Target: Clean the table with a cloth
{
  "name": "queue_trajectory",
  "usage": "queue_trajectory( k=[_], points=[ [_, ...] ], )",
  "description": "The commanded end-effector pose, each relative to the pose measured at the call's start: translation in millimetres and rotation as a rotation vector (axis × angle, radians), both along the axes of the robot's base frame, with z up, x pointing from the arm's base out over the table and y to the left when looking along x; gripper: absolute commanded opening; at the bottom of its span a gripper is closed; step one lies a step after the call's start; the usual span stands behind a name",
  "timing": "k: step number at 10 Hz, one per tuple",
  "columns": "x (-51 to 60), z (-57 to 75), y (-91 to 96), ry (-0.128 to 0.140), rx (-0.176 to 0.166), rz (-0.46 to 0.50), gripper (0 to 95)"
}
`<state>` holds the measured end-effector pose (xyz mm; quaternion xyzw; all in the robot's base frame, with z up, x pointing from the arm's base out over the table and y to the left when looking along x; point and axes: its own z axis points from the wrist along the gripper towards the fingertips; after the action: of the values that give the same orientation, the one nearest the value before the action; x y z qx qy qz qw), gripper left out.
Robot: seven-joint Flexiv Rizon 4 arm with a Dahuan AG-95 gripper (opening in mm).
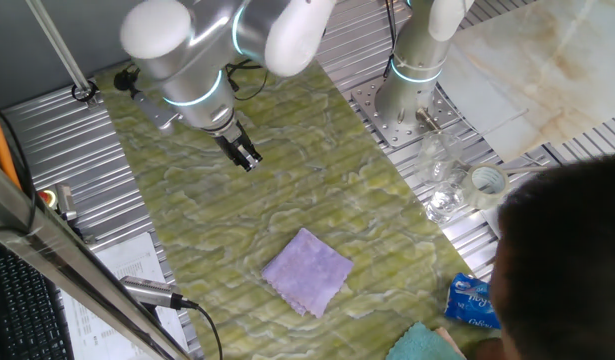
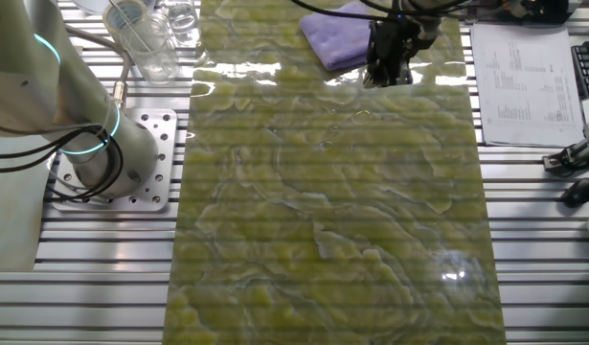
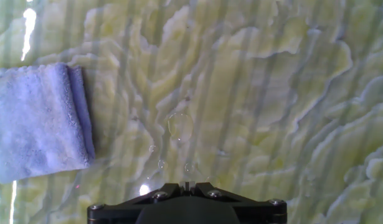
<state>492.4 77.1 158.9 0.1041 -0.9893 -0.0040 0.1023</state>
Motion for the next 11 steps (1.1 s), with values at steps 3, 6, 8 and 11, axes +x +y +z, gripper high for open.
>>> queue_trajectory(
  k=[3, 6, 8, 11],
  points=[
    [0.4, 0.0, -0.2, -0.012, 0.017, 0.002, 0.0],
    [-8.4, 0.9, 16.0, 0.003, 0.052, 0.017, 0.0],
    [-13.8, -1.4, 35.9, 0.008, 0.032, -0.003, 0.0],
    [-22.0, -15.7, 63.1, 0.005, 0.043, -0.015, 0.0]
  ],
)
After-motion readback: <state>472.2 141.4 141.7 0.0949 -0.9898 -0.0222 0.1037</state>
